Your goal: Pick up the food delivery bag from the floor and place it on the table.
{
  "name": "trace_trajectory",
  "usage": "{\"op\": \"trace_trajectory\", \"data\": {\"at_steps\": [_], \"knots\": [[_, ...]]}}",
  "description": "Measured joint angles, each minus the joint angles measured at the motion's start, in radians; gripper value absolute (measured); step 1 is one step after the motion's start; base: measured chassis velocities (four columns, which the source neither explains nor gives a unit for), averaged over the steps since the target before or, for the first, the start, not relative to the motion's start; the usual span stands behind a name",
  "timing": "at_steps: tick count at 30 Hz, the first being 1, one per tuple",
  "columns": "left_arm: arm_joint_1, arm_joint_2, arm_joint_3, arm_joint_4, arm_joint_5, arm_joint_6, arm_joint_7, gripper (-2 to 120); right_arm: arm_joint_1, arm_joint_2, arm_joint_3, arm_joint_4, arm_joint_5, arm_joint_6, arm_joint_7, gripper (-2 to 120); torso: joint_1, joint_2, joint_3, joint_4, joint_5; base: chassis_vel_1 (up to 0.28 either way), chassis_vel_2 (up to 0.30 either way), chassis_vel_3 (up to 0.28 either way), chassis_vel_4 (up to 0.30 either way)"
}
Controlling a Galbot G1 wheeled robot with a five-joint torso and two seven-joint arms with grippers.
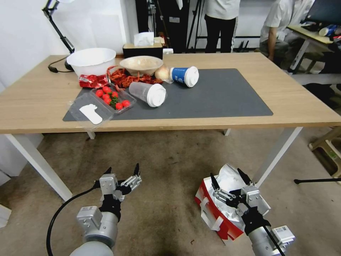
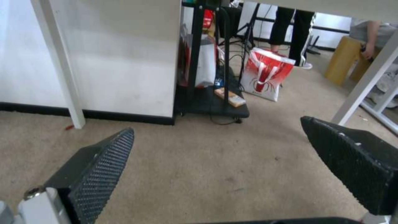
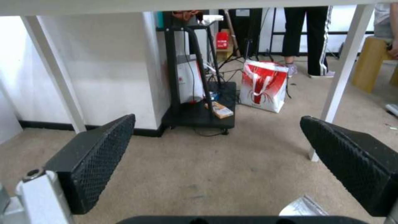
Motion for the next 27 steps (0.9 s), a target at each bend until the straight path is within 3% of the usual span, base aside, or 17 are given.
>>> {"op": "trace_trajectory", "data": {"at_steps": [27], "knots": [[-0.010, 0.009, 0.002, 0.033, 0.001, -0.024, -0.002, 100, 0.005, 0.000, 0.002, -0.020, -0.005, 0.004, -0.003, 100, -0.040, -0.112, -0.072, -0.0001, 0.0000, 0.000, 0.000, 0.000, 0.000]]}}
